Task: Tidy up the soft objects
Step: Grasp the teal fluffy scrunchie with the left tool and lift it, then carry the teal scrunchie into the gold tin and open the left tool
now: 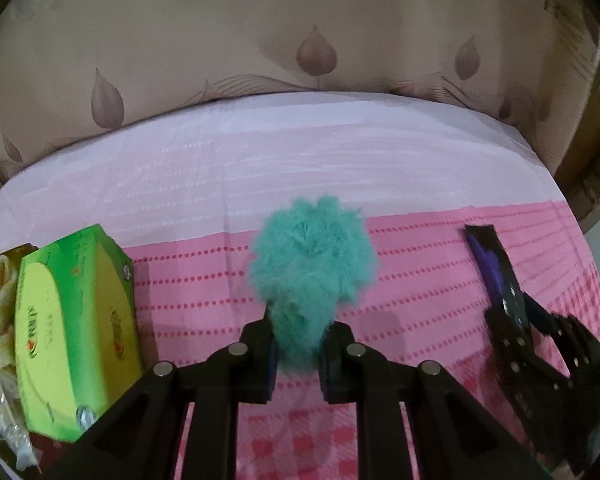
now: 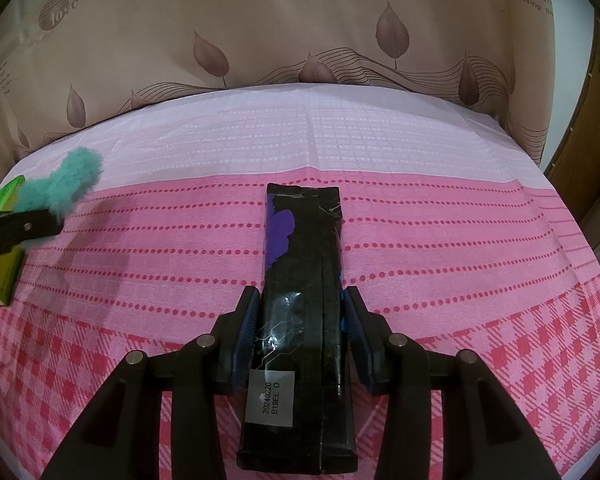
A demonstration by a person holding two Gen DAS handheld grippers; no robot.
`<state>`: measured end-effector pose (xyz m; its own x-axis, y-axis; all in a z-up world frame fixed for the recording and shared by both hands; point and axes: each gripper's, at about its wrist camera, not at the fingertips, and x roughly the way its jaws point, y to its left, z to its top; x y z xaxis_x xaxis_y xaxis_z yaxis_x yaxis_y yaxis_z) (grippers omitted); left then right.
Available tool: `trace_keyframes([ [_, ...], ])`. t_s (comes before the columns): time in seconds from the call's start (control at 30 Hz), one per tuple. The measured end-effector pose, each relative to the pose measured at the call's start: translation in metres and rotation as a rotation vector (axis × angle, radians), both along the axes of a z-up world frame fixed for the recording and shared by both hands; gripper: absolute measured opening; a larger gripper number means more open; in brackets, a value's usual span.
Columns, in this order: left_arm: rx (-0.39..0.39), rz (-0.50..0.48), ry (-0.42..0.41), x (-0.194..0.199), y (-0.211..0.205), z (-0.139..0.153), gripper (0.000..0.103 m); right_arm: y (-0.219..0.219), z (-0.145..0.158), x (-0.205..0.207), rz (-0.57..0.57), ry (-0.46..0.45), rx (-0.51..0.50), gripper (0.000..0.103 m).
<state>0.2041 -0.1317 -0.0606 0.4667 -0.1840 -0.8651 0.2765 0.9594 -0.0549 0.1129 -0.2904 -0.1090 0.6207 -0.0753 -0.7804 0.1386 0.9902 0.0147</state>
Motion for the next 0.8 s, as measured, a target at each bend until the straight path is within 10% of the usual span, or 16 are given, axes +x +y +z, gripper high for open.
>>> trace_keyframes([
  [0.8, -0.026, 0.049, -0.095, -0.089, 0.081, 0.064, 0.015, 0.001, 0.000, 0.000, 0.000, 0.001, -0.003, 0.041],
])
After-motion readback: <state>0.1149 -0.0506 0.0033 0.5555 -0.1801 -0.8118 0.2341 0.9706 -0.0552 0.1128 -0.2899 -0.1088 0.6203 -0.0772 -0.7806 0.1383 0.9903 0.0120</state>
